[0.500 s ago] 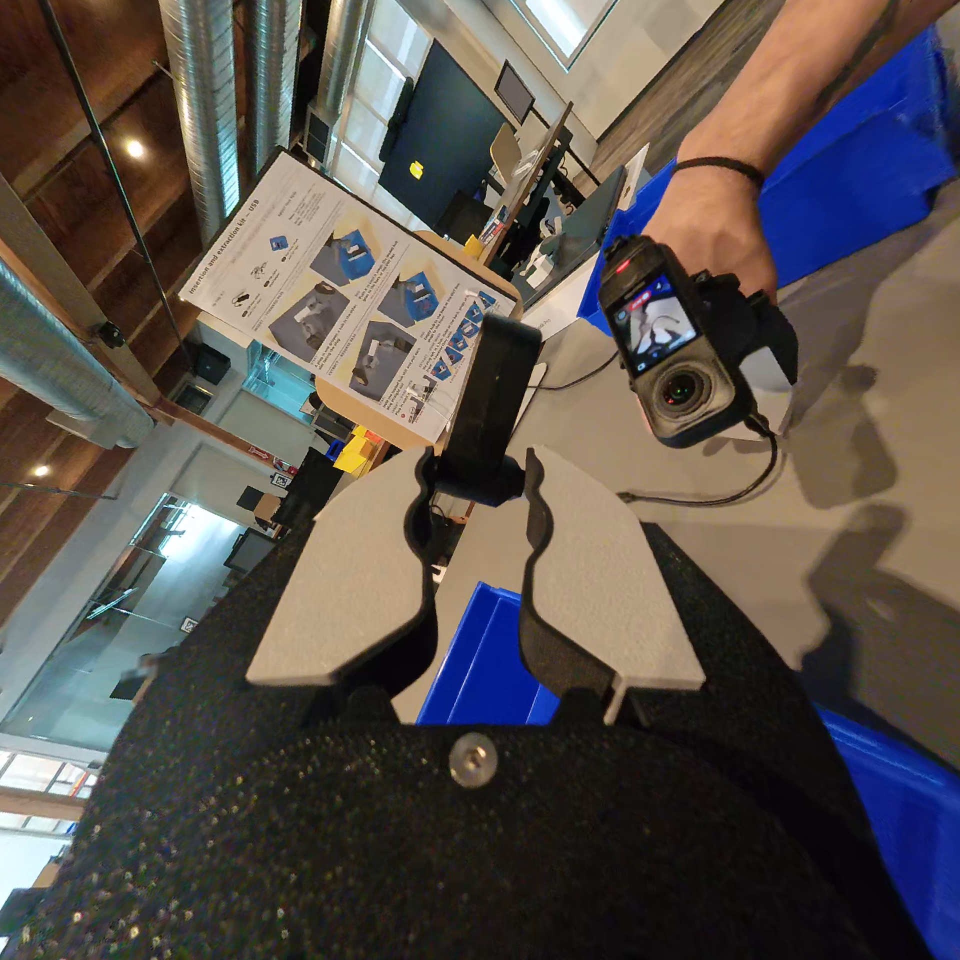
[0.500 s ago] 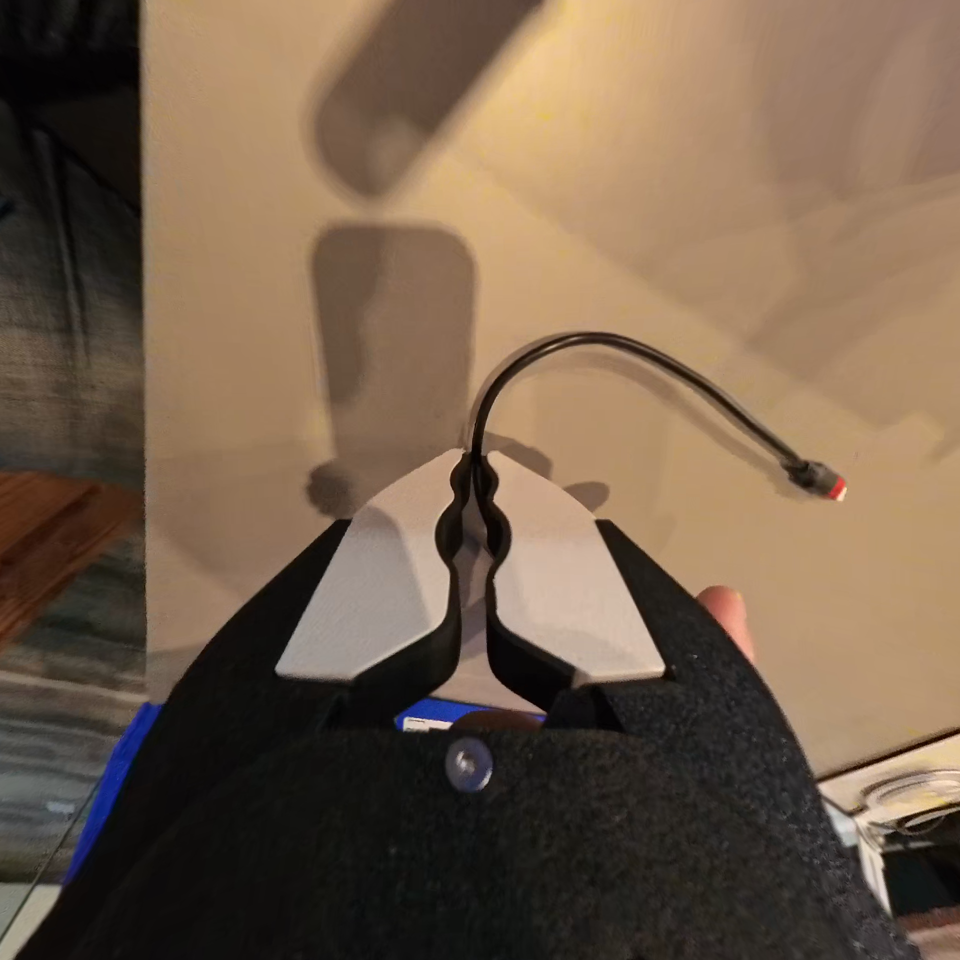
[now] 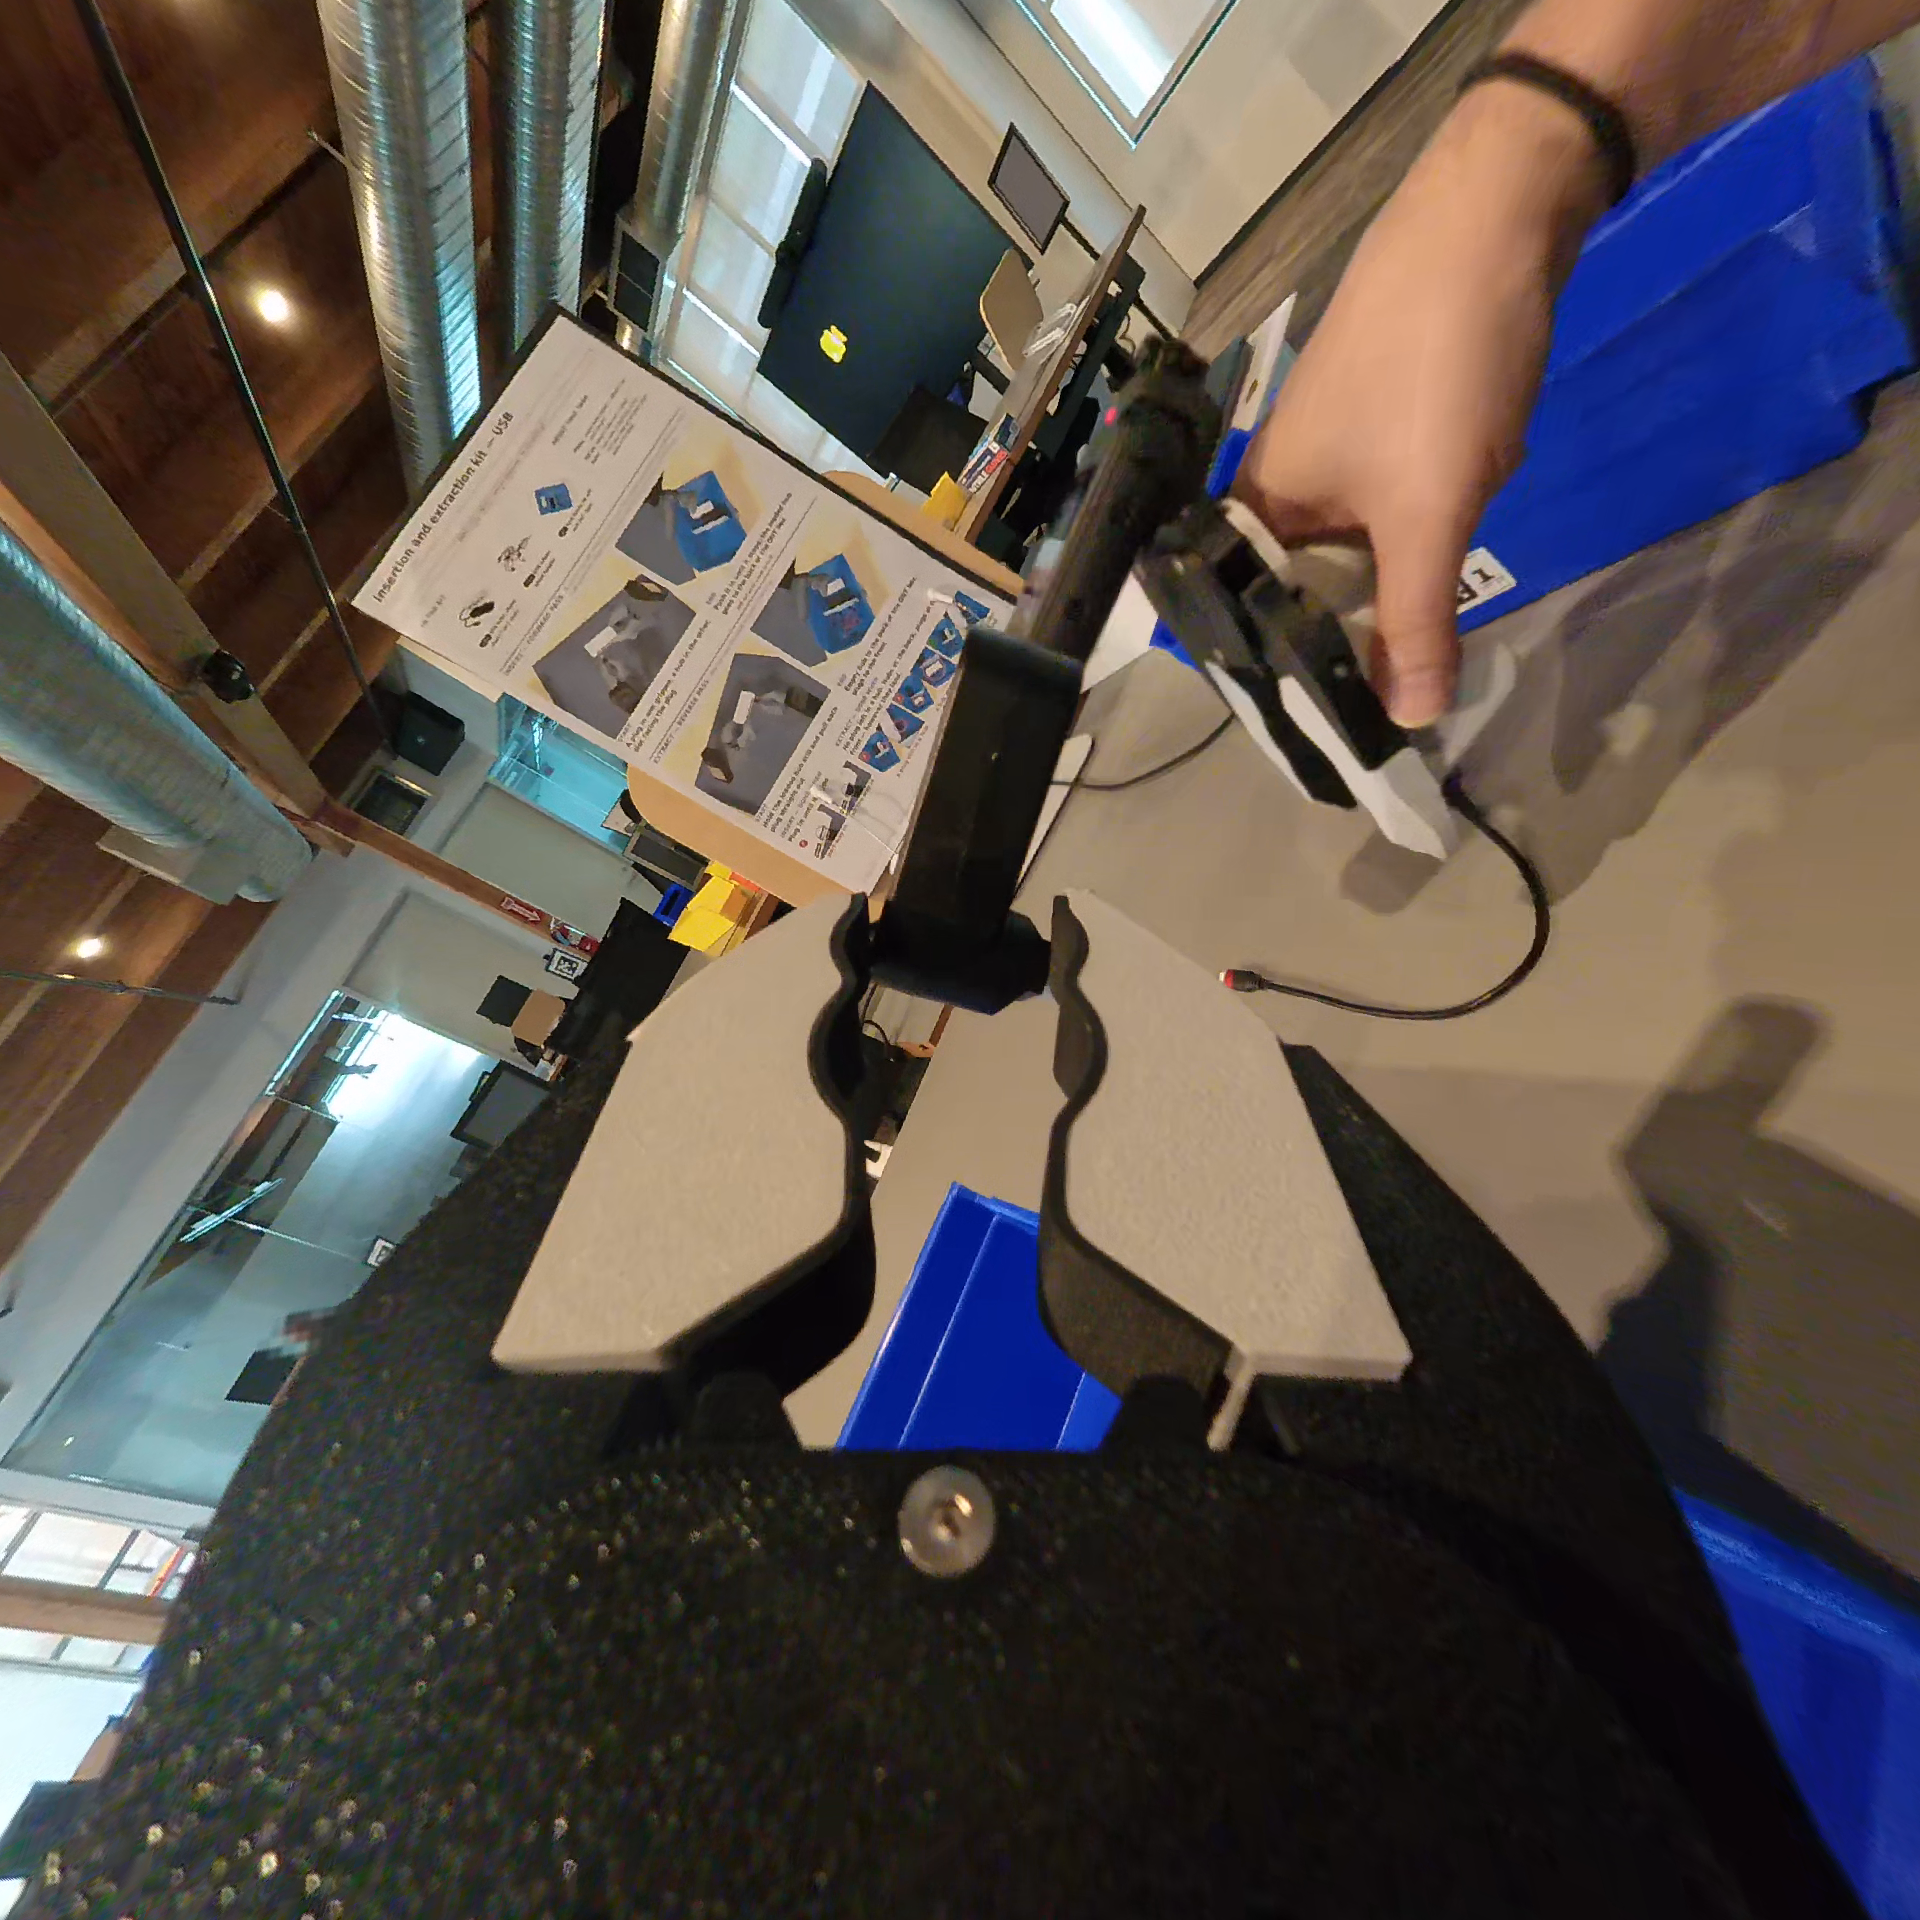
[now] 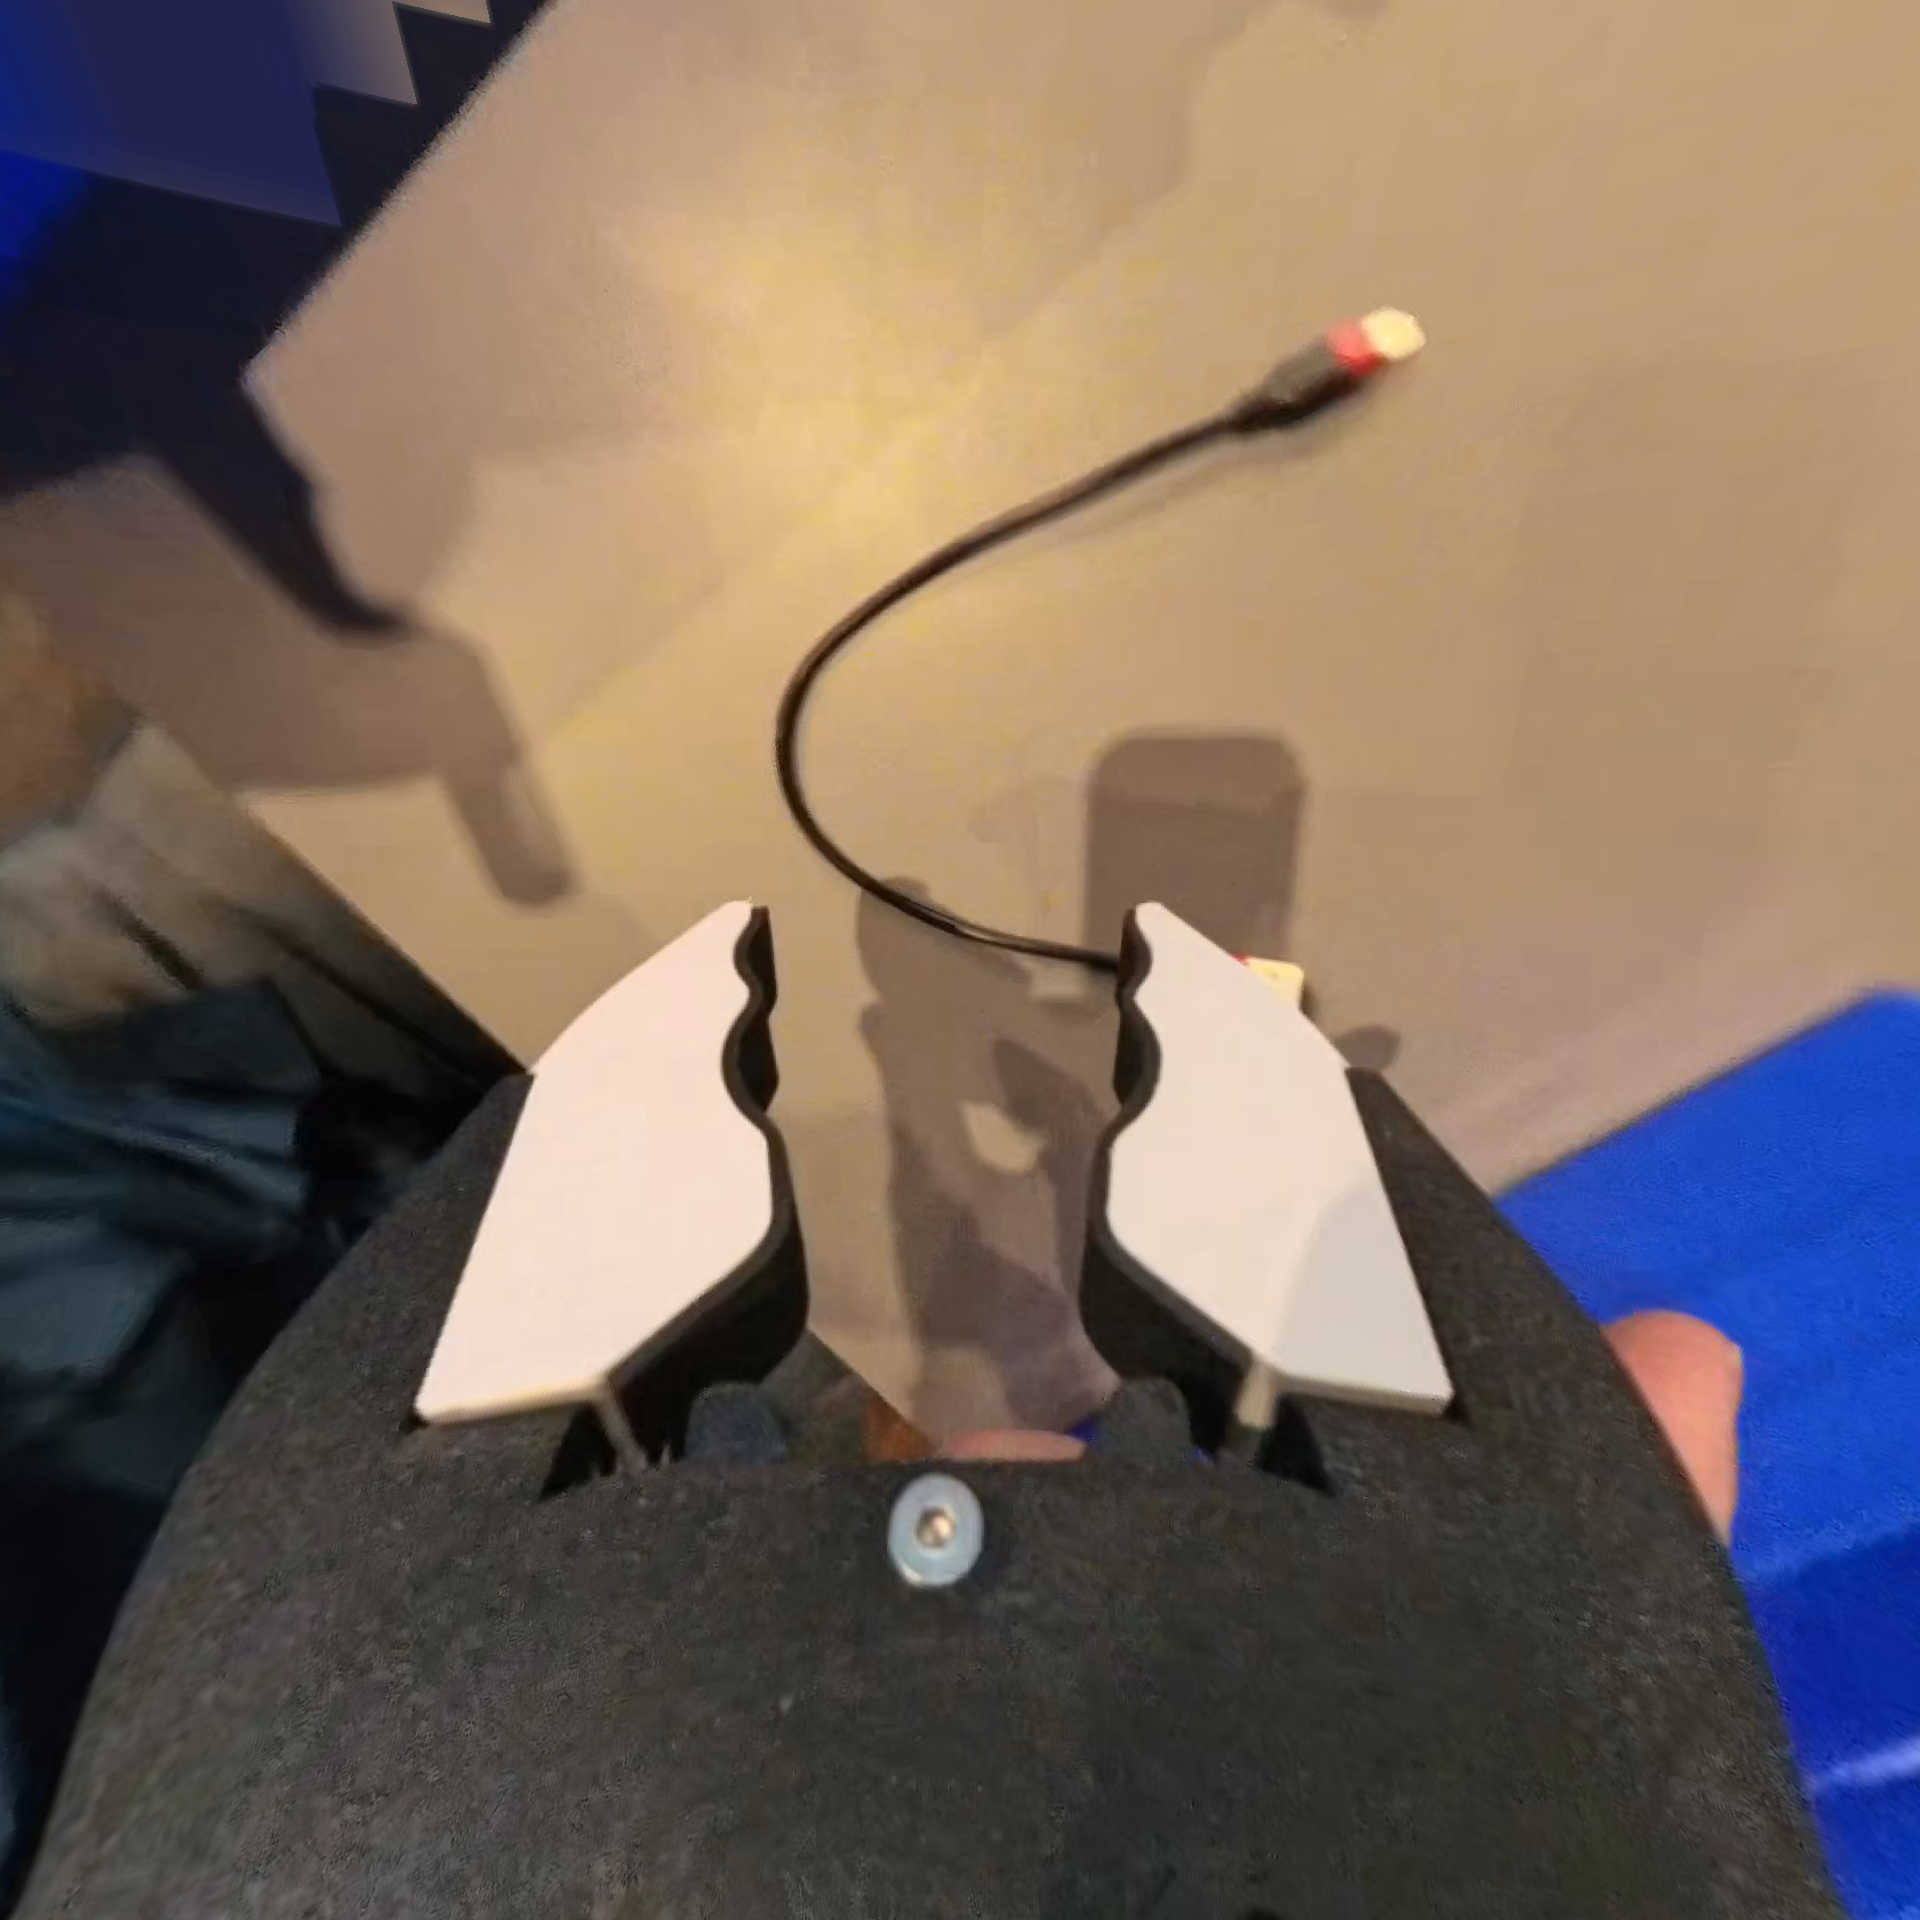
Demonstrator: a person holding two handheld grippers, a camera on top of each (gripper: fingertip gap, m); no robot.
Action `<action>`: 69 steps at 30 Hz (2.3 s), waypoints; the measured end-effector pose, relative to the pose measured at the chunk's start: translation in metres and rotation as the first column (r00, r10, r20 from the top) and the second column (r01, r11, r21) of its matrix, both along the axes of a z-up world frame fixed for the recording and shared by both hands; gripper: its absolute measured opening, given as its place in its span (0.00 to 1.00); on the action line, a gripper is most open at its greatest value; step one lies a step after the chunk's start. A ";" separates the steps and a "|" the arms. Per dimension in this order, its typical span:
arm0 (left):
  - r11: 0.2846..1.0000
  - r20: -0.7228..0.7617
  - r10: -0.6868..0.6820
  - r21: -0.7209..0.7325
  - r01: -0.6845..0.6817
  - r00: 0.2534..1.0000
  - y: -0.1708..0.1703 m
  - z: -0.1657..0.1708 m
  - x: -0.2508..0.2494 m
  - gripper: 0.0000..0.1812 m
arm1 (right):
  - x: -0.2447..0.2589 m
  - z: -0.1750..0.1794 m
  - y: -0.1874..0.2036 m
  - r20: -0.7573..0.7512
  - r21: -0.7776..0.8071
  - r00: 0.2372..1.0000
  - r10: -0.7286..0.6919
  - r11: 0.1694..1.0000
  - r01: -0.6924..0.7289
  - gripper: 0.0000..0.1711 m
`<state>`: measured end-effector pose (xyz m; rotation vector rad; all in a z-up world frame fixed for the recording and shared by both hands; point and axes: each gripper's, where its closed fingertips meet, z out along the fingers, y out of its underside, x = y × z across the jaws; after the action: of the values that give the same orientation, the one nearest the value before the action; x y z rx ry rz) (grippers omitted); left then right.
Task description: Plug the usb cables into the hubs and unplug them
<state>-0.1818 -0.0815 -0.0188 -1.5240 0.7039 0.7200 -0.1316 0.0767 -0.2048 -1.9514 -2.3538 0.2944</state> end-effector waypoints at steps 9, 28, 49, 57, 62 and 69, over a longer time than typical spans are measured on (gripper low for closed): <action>0.999 -0.022 -0.028 0.020 0.029 0.999 0.000 0.006 0.014 0.18 | 0.026 -0.006 0.063 -0.066 0.012 0.890 -0.451 0.892 0.453 0.40; 0.998 -0.062 -0.053 0.010 0.054 0.997 0.008 0.005 0.031 0.18 | 0.033 -0.025 0.065 -0.216 0.022 0.783 -0.584 0.798 0.602 0.29; 0.998 -0.075 -0.068 0.014 0.069 0.995 0.009 0.006 0.040 0.18 | 0.027 -0.053 0.071 -0.242 -0.116 0.689 -0.683 0.726 0.678 0.26; 0.998 -0.084 -0.061 0.001 0.061 0.995 0.012 0.003 0.041 0.18 | 0.003 -0.054 0.058 -0.225 -0.128 0.827 -0.516 0.857 0.500 0.09; 0.998 -0.080 -0.057 -0.006 0.057 0.995 0.013 0.000 0.039 0.18 | -0.012 -0.038 0.032 -0.173 -0.088 0.983 -0.068 0.995 0.054 0.04; 0.999 -0.075 -0.051 -0.010 0.051 0.996 0.014 -0.002 0.037 0.18 | -0.023 -0.010 0.010 -0.073 -0.042 0.927 0.368 0.928 -0.371 0.04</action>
<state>-0.1451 -0.0670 -0.0204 -1.4873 0.8000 0.7397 -0.1543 0.0862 -0.2144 -1.4763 -2.6850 0.4392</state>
